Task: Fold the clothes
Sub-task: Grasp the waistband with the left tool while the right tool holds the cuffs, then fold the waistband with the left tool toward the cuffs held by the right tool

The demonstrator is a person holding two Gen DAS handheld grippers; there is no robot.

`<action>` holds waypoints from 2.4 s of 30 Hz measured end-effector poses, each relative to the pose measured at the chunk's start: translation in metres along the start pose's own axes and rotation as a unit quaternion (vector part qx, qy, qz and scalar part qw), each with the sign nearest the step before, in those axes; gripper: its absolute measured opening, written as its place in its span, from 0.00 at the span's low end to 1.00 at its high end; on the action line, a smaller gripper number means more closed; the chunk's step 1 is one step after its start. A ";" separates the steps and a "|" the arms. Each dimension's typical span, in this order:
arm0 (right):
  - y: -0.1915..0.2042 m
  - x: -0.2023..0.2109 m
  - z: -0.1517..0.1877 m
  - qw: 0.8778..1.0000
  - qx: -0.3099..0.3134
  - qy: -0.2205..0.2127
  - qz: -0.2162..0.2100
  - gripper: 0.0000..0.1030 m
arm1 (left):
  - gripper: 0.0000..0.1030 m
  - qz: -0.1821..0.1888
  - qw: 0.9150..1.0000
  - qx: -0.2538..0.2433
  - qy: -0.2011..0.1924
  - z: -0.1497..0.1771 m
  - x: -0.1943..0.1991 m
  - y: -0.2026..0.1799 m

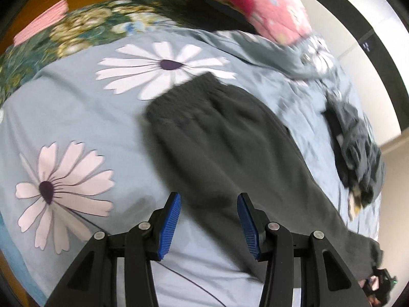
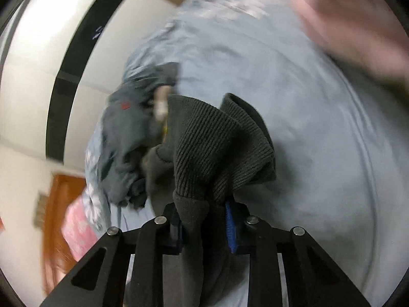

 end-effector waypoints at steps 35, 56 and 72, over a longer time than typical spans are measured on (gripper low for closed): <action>0.296 -0.135 0.471 0.736 0.617 0.275 -0.047 0.50 | 0.51 0.134 0.982 0.124 -0.046 -0.036 0.028 0.082; 0.199 -0.094 0.279 0.865 0.432 0.254 0.007 0.58 | 0.79 0.181 0.980 0.086 0.004 -0.029 -0.006 -0.027; 0.191 -0.083 0.257 0.879 0.413 0.238 -0.002 0.58 | 0.07 0.326 0.941 0.003 -0.089 -0.072 0.050 -0.071</action>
Point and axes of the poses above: each gripper's, at about its wrist camera, not at the fingertips, and x roughly against the way its jaws point, y to its left, z to its underside, the point moved 9 cm from there along -x, roughly the way its jaws point, and after that the axes turned 2 degrees about y, right-handed, at the moved point
